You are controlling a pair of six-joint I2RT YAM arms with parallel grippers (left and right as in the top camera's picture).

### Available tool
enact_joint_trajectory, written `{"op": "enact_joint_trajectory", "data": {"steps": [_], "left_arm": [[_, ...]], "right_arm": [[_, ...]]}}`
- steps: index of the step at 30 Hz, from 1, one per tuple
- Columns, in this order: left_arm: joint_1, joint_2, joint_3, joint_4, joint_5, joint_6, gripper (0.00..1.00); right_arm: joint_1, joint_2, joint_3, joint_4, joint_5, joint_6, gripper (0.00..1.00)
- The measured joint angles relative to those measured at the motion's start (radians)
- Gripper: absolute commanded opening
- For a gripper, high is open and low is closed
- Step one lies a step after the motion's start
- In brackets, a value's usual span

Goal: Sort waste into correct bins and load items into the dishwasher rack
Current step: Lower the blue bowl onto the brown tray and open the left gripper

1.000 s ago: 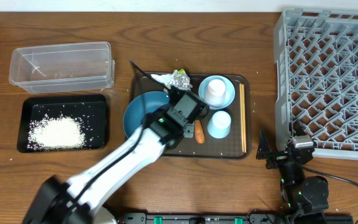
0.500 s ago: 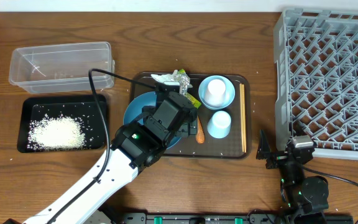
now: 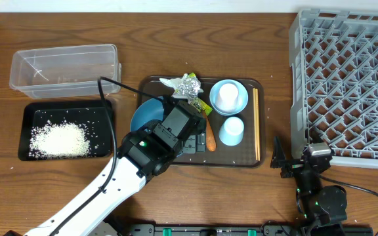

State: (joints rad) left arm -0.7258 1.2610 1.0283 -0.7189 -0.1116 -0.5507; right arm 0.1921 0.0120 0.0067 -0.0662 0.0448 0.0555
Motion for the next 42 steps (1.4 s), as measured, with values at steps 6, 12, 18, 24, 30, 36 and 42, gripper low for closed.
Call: {"op": "enact_joint_trajectory", "data": {"steps": [6, 12, 18, 24, 30, 36, 42], "left_arm": [[0.0, 0.0, 0.0, -0.014, 0.068, 0.0, 0.99], [0.0, 0.0, 0.0, -0.014, 0.111, 0.0, 1.0], [0.0, 0.0, 0.0, -0.019, 0.118, 0.0, 1.0], [0.0, 0.0, 0.0, -0.019, 0.128, 0.0, 1.0], [0.0, 0.0, 0.0, -0.027, 0.128, 0.0, 1.0], [0.0, 0.0, 0.0, -0.028, 0.127, 0.0, 1.0], [0.007, 0.0, 0.0, -0.072, 0.024, 0.0, 1.0]], "right_arm": [[0.0, 0.0, 0.0, 0.0, 0.0, 0.0, 0.99], [0.0, 0.0, 0.0, 0.0, 0.0, 0.0, 0.99], [0.0, 0.0, 0.0, 0.0, 0.0, 0.0, 0.99], [0.0, 0.0, 0.0, 0.0, 0.0, 0.0, 0.99], [0.0, 0.0, 0.0, 0.0, 0.0, 0.0, 0.99], [0.0, 0.0, 0.0, 0.0, 0.0, 0.0, 0.99], [0.0, 0.0, 0.0, 0.0, 0.0, 0.0, 0.99]]}}
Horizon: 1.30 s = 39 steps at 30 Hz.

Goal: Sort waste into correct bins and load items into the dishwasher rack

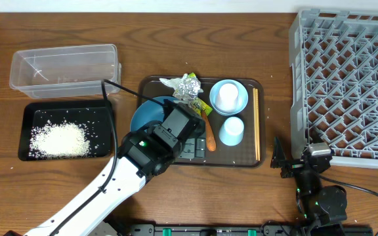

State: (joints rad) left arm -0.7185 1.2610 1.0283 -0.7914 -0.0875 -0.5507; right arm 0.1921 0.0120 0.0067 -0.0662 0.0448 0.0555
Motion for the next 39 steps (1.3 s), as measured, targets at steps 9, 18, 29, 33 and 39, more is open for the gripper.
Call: {"op": "enact_joint_trajectory", "data": {"steps": [9, 18, 29, 33, 39], "left_arm": [[0.307, 0.0, 0.01, -0.039, -0.068, 0.0, 1.0], [0.663, -0.001, 0.018, -0.107, -0.011, 0.0, 1.0], [0.721, -0.001, 0.018, -0.11, 0.014, 0.0, 1.0], [0.721, -0.001, 0.018, -0.11, 0.014, 0.0, 1.0], [0.721, -0.001, 0.018, -0.109, 0.014, 0.0, 1.0]], "right_arm": [[0.0, 0.0, 0.0, 0.0, 0.0, 0.0, 0.99], [0.0, 0.0, 0.0, 0.107, -0.011, 0.017, 0.99], [0.0, 0.0, 0.0, 0.347, -0.146, 0.277, 0.99], [0.0, 0.0, 0.0, 0.42, -0.207, 0.366, 0.99], [0.0, 0.004, 0.014, 0.356, -0.244, 0.413, 0.99]]}}
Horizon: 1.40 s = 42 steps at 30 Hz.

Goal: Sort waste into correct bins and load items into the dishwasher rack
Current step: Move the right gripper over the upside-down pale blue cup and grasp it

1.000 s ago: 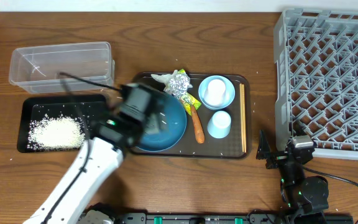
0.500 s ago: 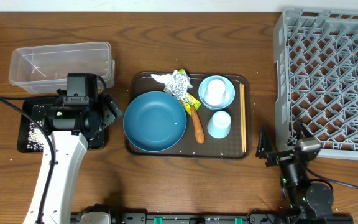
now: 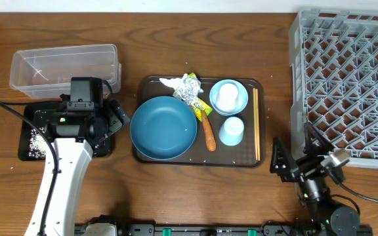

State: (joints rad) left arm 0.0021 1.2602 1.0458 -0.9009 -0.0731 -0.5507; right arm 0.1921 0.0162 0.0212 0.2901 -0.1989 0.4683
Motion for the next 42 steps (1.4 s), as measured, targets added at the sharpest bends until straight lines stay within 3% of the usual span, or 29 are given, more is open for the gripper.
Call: {"op": "enact_joint_trajectory", "data": {"steps": [5, 12, 19, 22, 28, 35, 42], "left_arm": [[0.0, 0.0, 0.0, 0.0, 0.0, 0.0, 1.0], [0.0, 0.0, 0.0, -0.001, 0.006, 0.0, 1.0], [0.0, 0.0, 0.0, 0.0, 0.008, 0.0, 1.0], [0.0, 0.0, 0.0, 0.0, 0.008, 0.0, 1.0], [0.0, 0.0, 0.0, 0.0, 0.008, 0.0, 1.0], [0.0, 0.0, 0.0, 0.0, 0.008, 0.0, 1.0], [0.0, 0.0, 0.0, 0.0, 0.007, 0.0, 1.0]], "right_arm": [[0.0, 0.092, 0.134, -0.193, -0.011, -0.008, 0.99], [0.0, 0.362, 0.418, -0.401, -0.056, -0.049, 0.99], [0.0, 0.733, 0.676, -0.539, -0.314, -0.142, 0.99], [0.0, 0.843, 0.725, -0.517, -0.462, -0.171, 0.99], [0.0, 0.957, 0.731, -0.517, -0.581, -0.158, 0.99], [0.0, 1.065, 0.731, -0.457, -0.616, -0.093, 0.99], [0.0, 1.128, 0.731, -0.512, -0.583, -0.066, 0.99]]}}
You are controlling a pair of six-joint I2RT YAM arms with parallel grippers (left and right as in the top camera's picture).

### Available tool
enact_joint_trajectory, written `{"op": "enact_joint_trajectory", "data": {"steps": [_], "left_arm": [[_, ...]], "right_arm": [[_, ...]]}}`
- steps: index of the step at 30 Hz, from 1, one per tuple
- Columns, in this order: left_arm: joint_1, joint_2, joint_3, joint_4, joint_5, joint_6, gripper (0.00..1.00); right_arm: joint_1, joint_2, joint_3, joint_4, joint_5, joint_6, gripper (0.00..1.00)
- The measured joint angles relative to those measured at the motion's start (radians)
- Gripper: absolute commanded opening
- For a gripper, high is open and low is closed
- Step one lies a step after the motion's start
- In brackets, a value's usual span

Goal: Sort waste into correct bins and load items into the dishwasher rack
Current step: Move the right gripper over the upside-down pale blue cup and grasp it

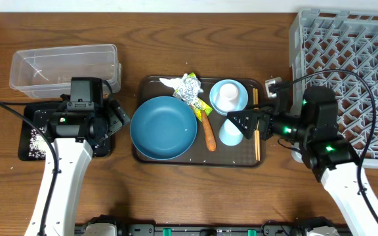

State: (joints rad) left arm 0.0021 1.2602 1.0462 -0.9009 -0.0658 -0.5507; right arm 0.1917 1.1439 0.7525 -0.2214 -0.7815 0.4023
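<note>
A brown tray (176, 159) holds a big blue plate (164, 128), a crumpled foil ball (189, 86), a yellow-green wrapper (203, 105), an orange carrot-like stick (209, 136), a blue bowl (239, 92) with a white cup (226, 96) in it, a small light-blue cup (228, 133) and chopsticks (256, 139). My right gripper (240, 123) hangs open over the light-blue cup. Left of the tray, my left gripper (115, 118) is open and holds nothing. The grey dishwasher rack (346, 78) stands at the right.
A clear plastic bin (64, 65) stands at the back left. In front of it lies a black tray (28, 115) with rice (37, 139) in it, partly under my left arm. The right arm's cable arcs over the rack's left edge.
My right arm has moved from the table's front edge to the tray's right side, with its gripper now over the light-blue cup. The left arm and the tray's contents are unchanged.
At first my left gripper was over the tray, covering much of the blue plate, and stayed there a moment later. Then it was back at the left over the black tray, the plate in full view, with the right arm at the table's front edge. Now the right gripper is over the cup.
</note>
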Motion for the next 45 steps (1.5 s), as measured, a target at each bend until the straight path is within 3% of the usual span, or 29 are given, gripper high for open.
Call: {"op": "enact_joint_trajectory", "data": {"steps": [13, 21, 26, 35, 45], "left_arm": [[0.0, 0.0, 0.0, 0.0, 0.0, 0.0, 1.0], [0.0, 0.0, 0.0, 0.0, 0.001, 0.0, 1.0], [0.0, 0.0, 0.0, 0.0, 0.0, 0.0, 1.0], [0.0, 0.0, 0.0, 0.0, 0.0, 0.0, 1.0], [0.0, 0.0, 0.0, 0.0, 0.0, 0.0, 1.0]], "right_arm": [[0.018, 0.002, 0.019, -0.149, 0.179, -0.001, 0.99], [0.175, 0.002, 0.199, -0.396, 0.443, -0.028, 0.99], [0.262, 0.002, 0.249, -0.388, 0.562, -0.027, 0.99], [0.274, 0.025, 0.249, -0.327, 0.609, -0.03, 0.99], [0.299, 0.286, 0.25, -0.338, 0.69, -0.047, 0.95]]}}
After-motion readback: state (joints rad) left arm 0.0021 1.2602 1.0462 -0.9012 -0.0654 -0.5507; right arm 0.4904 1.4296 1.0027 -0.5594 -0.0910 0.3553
